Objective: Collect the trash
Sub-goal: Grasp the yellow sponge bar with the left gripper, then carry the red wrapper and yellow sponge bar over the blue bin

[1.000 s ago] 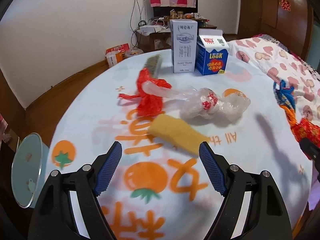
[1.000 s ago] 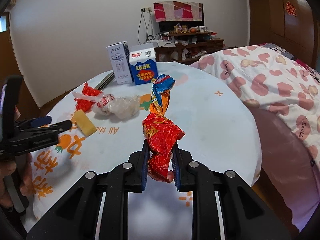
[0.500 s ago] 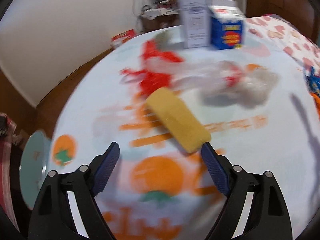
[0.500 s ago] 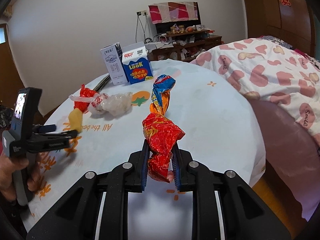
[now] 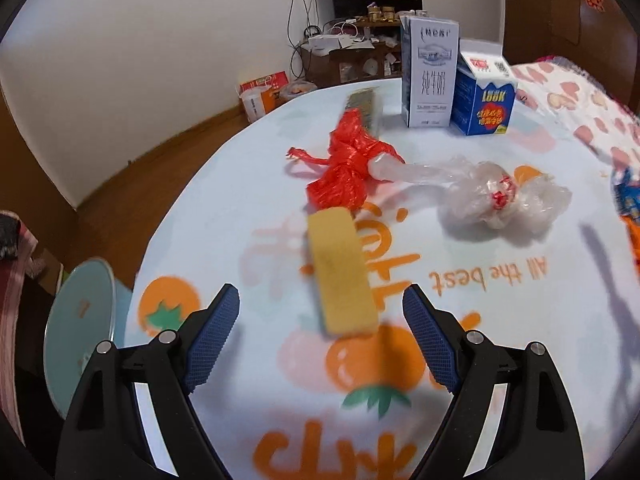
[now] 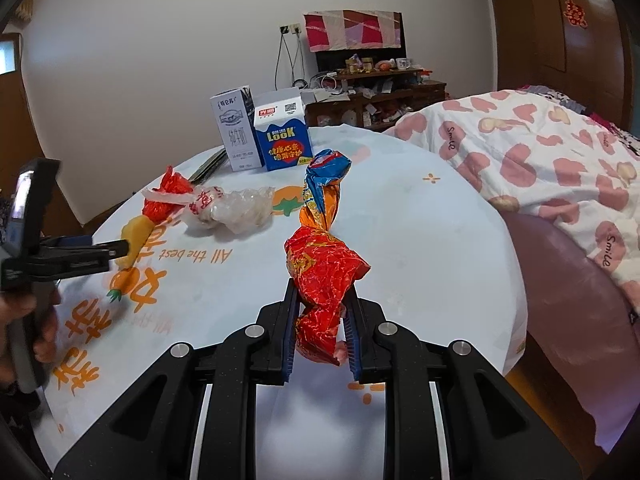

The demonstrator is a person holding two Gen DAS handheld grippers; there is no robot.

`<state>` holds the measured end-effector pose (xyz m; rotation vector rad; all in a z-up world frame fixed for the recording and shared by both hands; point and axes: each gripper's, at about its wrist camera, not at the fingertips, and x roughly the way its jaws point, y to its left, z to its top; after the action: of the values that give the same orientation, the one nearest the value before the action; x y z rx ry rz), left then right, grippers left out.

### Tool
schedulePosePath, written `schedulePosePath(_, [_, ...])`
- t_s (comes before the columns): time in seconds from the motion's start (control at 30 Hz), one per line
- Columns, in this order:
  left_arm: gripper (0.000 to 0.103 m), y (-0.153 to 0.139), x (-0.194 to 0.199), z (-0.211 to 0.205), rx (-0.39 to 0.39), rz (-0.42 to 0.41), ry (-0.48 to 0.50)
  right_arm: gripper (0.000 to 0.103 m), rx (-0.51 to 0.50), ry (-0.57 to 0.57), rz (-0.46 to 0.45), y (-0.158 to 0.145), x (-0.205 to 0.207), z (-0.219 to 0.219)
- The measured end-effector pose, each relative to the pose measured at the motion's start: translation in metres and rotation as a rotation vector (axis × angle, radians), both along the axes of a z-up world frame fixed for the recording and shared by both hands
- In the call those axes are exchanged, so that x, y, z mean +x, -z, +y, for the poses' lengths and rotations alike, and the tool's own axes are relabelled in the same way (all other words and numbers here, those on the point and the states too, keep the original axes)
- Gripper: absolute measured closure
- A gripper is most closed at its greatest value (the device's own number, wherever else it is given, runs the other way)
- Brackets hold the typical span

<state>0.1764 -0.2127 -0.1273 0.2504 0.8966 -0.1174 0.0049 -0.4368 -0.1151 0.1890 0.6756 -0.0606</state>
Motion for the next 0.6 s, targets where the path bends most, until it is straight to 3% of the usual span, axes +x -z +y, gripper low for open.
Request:
schedulePosePath(0.17, [0.076,0.014,0.004,-0.002,-0.033,0.065,0.044,0.082,-0.006,-0.009,-0.022,-0.007,-0.002,0.004])
schedulePosePath(0.4, [0.079,-0.007,-0.022,0.021,-0.068,0.004,0.12,0.082,-0.037,-0.073,-0.041,-0.02,0.007,0.036])
schedulePosePath(0.6, [0.079,-0.026,-0.041,0.055,-0.11,-0.041,0.116,0.082,-0.07,-0.147,-0.057,-0.027,0.02,0.076])
